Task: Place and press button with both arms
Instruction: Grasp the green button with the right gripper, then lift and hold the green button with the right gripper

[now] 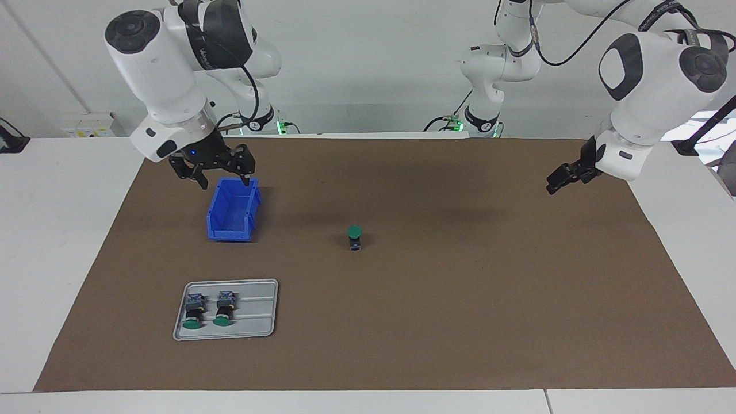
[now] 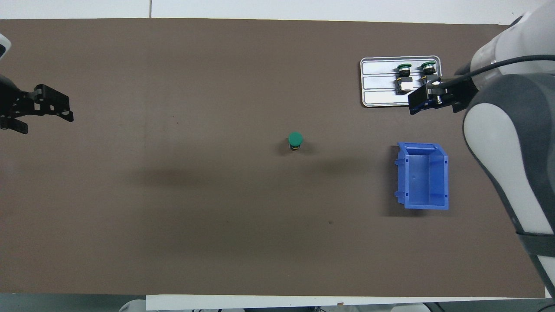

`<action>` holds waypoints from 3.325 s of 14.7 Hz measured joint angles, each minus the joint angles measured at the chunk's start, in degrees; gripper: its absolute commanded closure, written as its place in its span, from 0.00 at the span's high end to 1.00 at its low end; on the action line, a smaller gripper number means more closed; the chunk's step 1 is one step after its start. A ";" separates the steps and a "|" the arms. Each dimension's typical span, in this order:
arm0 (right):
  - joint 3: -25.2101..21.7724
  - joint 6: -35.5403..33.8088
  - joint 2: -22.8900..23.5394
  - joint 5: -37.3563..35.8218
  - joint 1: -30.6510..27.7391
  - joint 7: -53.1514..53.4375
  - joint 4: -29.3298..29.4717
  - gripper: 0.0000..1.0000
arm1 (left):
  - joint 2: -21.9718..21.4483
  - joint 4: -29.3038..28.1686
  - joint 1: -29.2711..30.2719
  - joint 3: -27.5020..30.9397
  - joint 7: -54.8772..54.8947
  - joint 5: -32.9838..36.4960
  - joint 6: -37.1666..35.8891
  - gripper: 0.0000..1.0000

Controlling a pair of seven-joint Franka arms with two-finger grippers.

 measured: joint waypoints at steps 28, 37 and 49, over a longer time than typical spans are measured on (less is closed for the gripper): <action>-0.27 24.51 21.03 -1.44 22.68 26.85 0.55 0.89 | -5.99 -6.14 9.26 -7.71 13.99 0.34 0.33 1.00; -0.24 24.49 21.72 -1.87 23.55 27.85 -2.18 0.86 | -5.99 -6.25 9.22 -9.16 14.05 0.33 0.14 1.00; -0.56 17.09 20.91 -1.87 23.61 28.22 -1.08 0.64 | -6.00 -6.25 9.60 -10.58 14.04 0.33 0.14 1.00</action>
